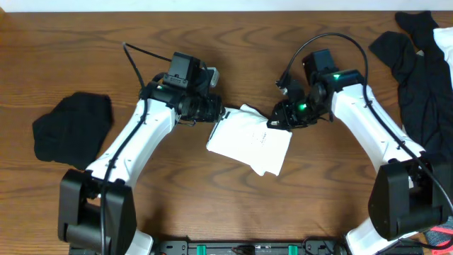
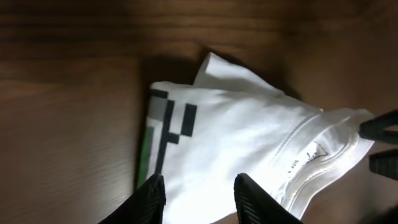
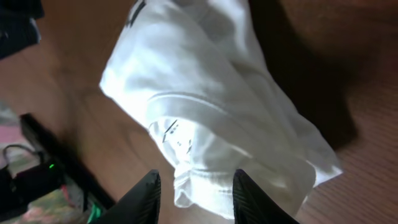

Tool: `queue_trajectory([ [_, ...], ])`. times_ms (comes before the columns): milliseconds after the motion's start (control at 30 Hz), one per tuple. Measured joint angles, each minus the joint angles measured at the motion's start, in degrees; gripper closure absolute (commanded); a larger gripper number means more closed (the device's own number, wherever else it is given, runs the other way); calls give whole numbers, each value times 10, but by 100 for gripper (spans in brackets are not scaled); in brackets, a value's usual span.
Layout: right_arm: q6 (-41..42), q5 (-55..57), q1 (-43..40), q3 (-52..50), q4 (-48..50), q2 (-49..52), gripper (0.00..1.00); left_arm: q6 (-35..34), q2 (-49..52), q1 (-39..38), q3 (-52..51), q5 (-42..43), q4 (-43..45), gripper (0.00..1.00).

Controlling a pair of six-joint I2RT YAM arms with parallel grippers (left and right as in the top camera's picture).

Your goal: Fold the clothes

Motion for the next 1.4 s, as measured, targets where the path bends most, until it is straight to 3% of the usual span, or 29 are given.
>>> queue_trajectory([
  [233, 24, -9, 22, 0, 25, 3, 67, 2, 18, 0, 0, 19, -3, 61],
  [467, 32, -132, 29, 0, 130, 3, 64, 2, 18, 0, 0, 21, -18, 61],
  [867, 57, -154, 60, 0, 135, 39, 68, 2, 18, 0, 0, 19, -22, 60],
  [1400, 66, 107, 38, -8, 17, 113, 64, 2, 18, 0, 0, 18, -22, 60],
])
